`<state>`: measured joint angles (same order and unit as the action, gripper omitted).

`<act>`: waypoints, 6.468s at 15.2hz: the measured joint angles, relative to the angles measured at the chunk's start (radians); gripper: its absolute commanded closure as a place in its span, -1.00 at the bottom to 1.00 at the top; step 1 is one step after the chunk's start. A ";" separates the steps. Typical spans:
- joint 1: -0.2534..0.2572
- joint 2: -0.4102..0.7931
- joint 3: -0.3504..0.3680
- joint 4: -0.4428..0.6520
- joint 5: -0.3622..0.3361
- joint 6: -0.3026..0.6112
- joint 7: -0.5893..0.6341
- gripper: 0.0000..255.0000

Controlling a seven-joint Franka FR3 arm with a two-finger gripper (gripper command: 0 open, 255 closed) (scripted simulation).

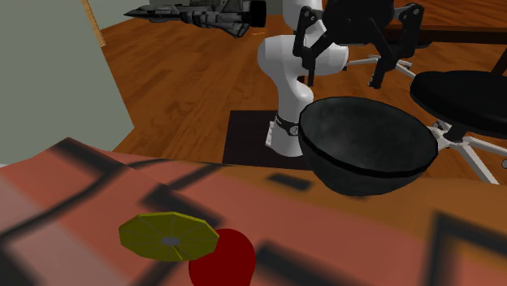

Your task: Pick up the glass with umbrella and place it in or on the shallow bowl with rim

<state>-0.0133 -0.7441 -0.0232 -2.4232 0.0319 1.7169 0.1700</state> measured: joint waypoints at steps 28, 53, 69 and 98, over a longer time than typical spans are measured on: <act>-0.057 0.780 -0.191 0.621 -0.037 0.123 -0.352 -1.00; -0.059 0.779 -0.192 0.655 -0.037 0.090 -0.355 1.00; -0.060 0.802 -0.194 0.893 -0.032 -0.126 -0.359 1.00; 0.065 0.317 0.001 0.537 -0.054 -0.258 -0.041 1.00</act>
<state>0.0518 -0.4272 -0.0220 -1.8857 -0.0217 1.4590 0.1290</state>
